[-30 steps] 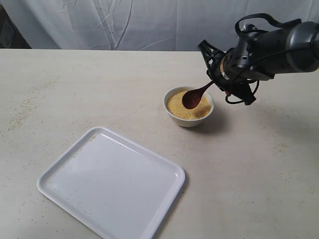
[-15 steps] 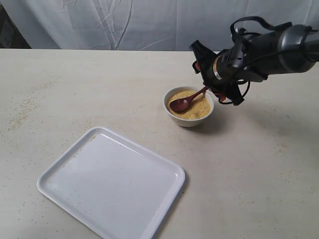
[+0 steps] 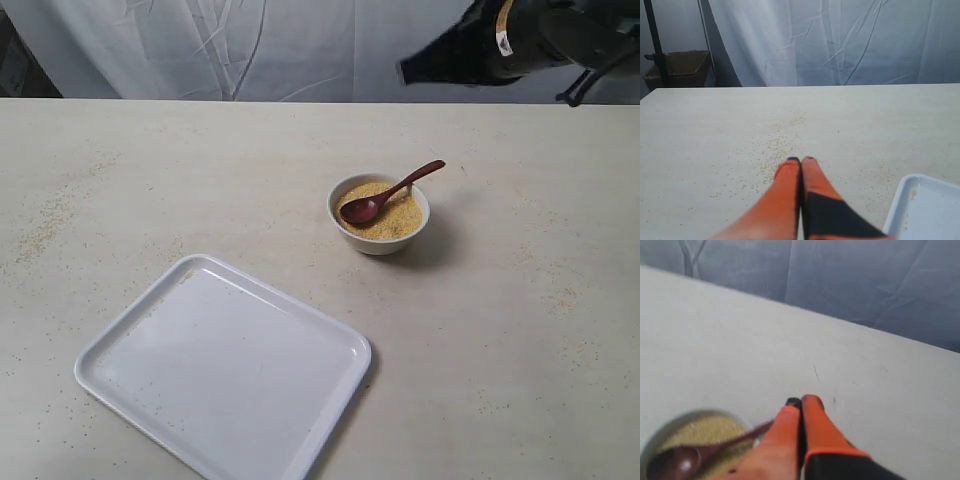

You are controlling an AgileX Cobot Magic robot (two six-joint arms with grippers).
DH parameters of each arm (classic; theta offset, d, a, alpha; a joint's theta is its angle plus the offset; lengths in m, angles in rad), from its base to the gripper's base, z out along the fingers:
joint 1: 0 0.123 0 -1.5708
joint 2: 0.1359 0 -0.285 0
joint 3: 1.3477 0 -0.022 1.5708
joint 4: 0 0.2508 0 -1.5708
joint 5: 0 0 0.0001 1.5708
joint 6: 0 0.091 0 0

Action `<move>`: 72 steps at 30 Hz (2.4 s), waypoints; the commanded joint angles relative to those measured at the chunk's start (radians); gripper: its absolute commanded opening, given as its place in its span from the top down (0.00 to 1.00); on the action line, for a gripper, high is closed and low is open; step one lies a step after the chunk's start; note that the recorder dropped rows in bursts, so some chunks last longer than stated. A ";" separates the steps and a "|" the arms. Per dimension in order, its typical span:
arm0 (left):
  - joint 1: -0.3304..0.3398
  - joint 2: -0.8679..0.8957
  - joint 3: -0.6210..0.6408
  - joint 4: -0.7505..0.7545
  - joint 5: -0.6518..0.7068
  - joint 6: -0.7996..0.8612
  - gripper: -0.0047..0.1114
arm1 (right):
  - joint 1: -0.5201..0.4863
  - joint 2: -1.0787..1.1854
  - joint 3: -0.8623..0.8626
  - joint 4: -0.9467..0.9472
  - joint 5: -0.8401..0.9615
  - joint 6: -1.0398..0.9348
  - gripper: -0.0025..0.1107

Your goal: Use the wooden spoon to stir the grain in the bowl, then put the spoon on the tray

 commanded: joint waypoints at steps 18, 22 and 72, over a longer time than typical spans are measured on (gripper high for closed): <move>0.001 -0.005 0.004 -0.003 -0.005 -0.003 0.96 | -0.233 0.118 0.607 0.492 -1.239 0.690 0.98; 0.001 -0.005 0.004 -0.003 -0.005 -0.003 0.96 | -0.335 0.282 0.510 0.198 -1.239 0.970 0.64; 0.001 -0.005 0.004 -0.003 -0.005 -0.003 0.96 | -0.378 0.332 0.087 -0.151 -1.405 0.459 0.98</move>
